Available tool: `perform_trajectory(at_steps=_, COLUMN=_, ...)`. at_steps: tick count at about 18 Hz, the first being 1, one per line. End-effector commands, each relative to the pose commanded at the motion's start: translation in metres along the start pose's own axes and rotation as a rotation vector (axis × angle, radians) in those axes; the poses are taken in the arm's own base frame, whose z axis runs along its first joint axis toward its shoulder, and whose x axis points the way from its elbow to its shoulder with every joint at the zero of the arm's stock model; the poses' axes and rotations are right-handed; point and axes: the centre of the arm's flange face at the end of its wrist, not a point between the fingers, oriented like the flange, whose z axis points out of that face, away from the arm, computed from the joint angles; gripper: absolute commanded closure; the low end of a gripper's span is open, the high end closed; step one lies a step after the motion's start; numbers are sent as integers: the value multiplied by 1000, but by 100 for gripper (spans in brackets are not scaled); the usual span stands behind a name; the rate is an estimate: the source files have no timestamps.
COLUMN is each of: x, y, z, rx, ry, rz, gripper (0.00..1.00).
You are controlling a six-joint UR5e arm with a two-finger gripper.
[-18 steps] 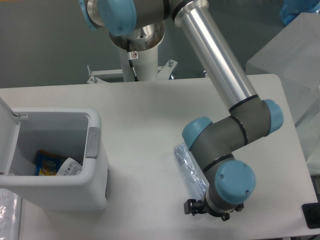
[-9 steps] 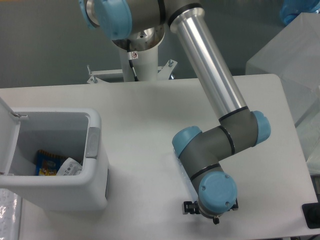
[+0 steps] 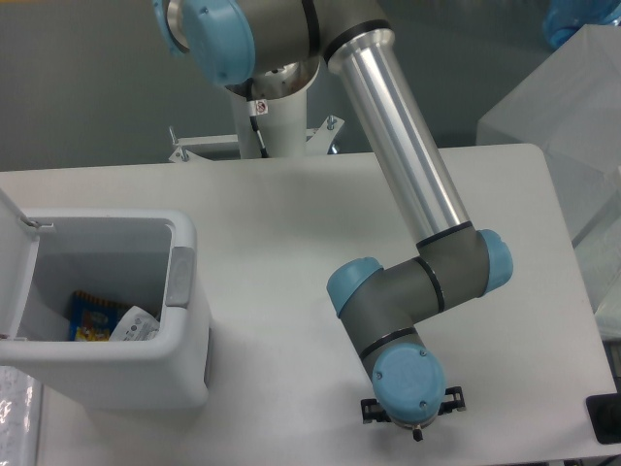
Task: Place the trash in the trash can
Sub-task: 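Lower and close the gripper around the bottle cap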
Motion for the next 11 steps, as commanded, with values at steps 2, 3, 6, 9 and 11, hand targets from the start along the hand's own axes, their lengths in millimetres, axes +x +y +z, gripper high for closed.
perform_trajectory(at_steps=2, x=11, y=0, z=1, rx=-4, ry=-2, rz=1, gripper=17)
perform_trajectory(at_steps=3, x=12, y=1, z=3, rx=-9, ry=-5, rz=1, gripper=23)
perform_trajectory(at_steps=6, x=15, y=1, z=5, rx=-15, ry=-10, rz=-11, gripper=43)
perform_trajectory(at_steps=9, x=14, y=1, z=4, rx=-14, ry=-12, rz=-13, gripper=48)
perform_trajectory(at_steps=11, x=14, y=1, z=4, rx=-14, ry=-12, rz=-13, gripper=52)
